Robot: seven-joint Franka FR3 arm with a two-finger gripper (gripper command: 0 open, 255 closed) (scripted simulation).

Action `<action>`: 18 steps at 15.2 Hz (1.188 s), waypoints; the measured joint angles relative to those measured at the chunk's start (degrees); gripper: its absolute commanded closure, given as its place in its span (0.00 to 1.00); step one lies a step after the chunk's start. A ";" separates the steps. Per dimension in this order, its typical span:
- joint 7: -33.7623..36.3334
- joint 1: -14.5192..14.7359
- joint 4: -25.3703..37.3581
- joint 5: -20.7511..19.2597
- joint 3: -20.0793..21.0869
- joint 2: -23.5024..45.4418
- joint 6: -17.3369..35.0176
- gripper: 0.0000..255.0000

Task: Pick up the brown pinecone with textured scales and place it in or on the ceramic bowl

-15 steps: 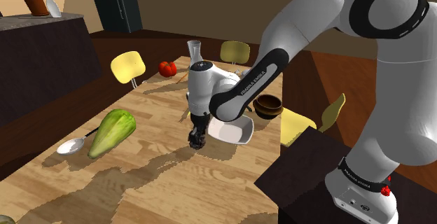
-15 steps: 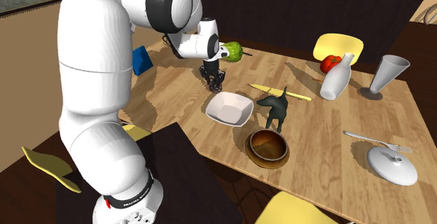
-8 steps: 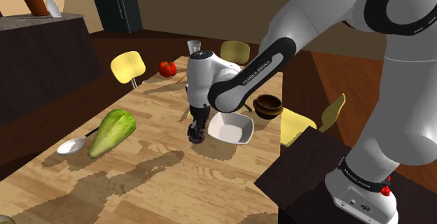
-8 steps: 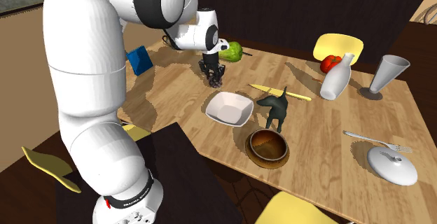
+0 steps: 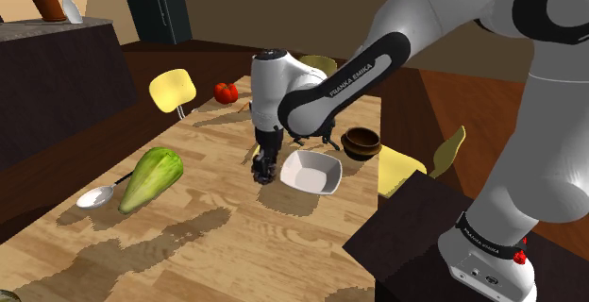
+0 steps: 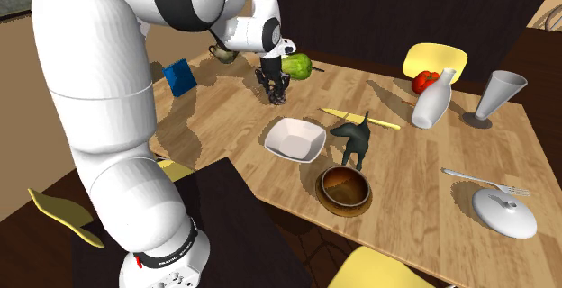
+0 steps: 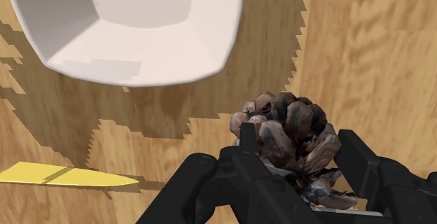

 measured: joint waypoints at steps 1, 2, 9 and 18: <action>-0.24 -0.07 0.31 0.34 0.13 -0.47 -0.73 1.00; -0.60 -0.21 0.59 0.72 0.24 -1.00 -1.48 1.00; -2.20 -0.71 2.06 2.93 0.90 -4.44 -6.05 1.00; -7.97 -3.46 -1.28 6.70 -0.06 -11.16 -8.61 1.00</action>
